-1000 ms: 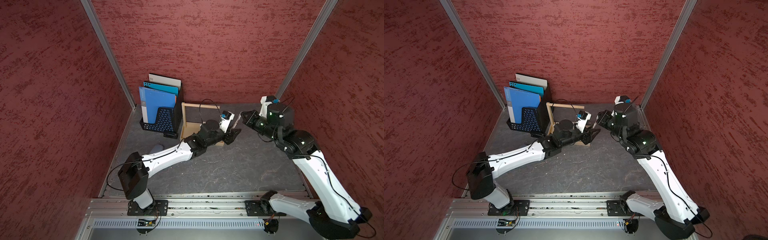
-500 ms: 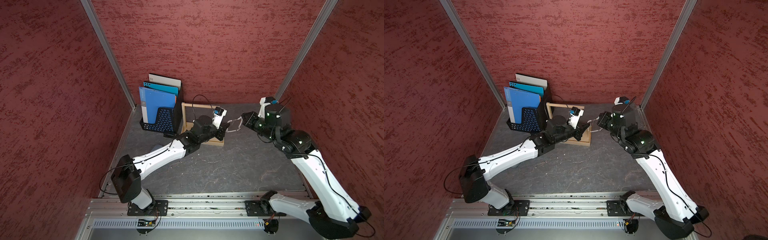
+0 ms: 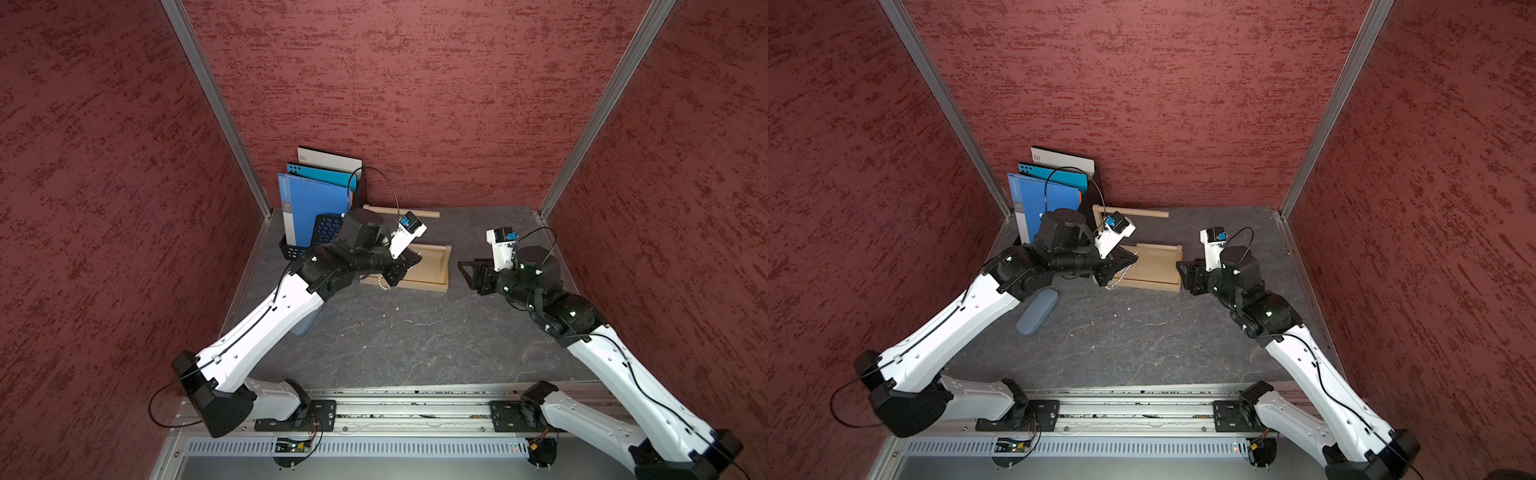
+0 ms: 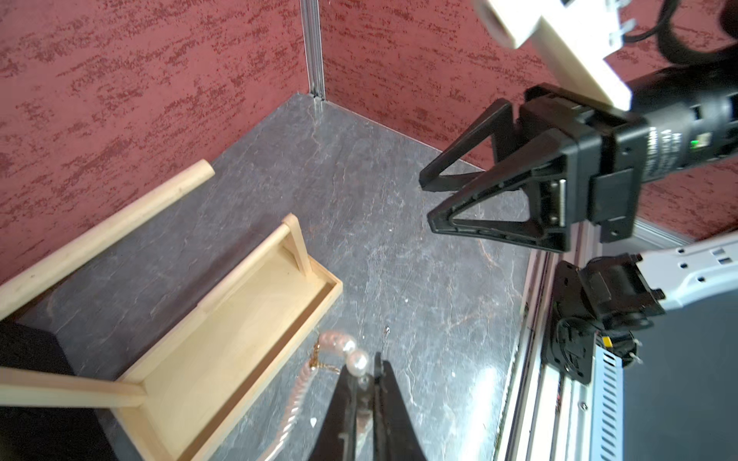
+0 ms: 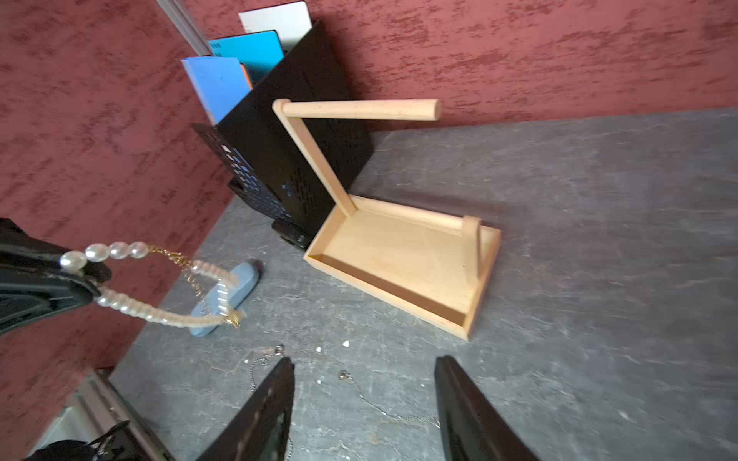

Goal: Hang the necklace on the jewelry display stand
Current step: Pick up the necklace from the center of the board.

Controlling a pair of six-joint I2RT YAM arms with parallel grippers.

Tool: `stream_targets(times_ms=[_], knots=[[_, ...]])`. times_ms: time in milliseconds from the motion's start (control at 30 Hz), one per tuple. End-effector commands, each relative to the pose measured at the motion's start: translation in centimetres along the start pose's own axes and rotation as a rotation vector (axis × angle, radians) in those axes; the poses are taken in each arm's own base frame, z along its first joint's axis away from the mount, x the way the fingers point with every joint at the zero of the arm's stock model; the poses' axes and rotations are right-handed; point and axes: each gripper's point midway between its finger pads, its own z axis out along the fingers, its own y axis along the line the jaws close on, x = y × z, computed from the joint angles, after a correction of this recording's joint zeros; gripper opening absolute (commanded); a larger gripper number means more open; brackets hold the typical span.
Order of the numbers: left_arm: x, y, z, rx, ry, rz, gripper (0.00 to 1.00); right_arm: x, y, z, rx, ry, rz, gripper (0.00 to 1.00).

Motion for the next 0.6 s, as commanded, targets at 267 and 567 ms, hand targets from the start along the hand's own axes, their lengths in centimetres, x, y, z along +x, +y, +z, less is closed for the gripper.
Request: stream_targets(times_ms=[267, 567], knots=[[-0.3, -1.7, -2.5, 0.085, -0.026, -0.01, 0.07, -0.3, 9.8, 3.8, -0.353, -0.055, -0.148, 0.46], [-1.1, -2.0, -3.2, 0.091, -0.052, -0.016, 0.07, 0.4, 11.7, 5.5, -0.389, -0.041, -0.187, 0.4]])
